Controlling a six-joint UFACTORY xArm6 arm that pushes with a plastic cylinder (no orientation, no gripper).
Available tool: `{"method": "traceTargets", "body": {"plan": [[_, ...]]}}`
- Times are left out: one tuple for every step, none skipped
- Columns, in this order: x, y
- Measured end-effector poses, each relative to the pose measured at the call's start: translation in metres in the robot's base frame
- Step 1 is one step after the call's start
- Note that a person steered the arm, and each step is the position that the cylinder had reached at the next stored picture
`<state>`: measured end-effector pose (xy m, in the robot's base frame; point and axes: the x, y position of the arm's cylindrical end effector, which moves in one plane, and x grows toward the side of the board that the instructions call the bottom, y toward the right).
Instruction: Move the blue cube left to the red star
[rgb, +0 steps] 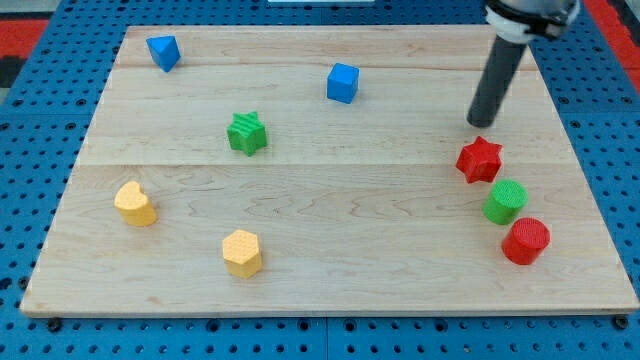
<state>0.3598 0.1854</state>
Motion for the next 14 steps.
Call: {"method": "traceTargets", "body": {"plan": [[-0.067,-0.057],[-0.119,-0.141],[-0.129,-0.242],[-0.093,-0.208],[-0.066,-0.183],[-0.047,-0.162],[-0.056,-0.135],[-0.033,-0.105],[0.013,-0.086],[0.016,-0.083],[0.052,-0.04],[0.052,-0.043],[0.015,-0.051],[0.023,0.006]]}}
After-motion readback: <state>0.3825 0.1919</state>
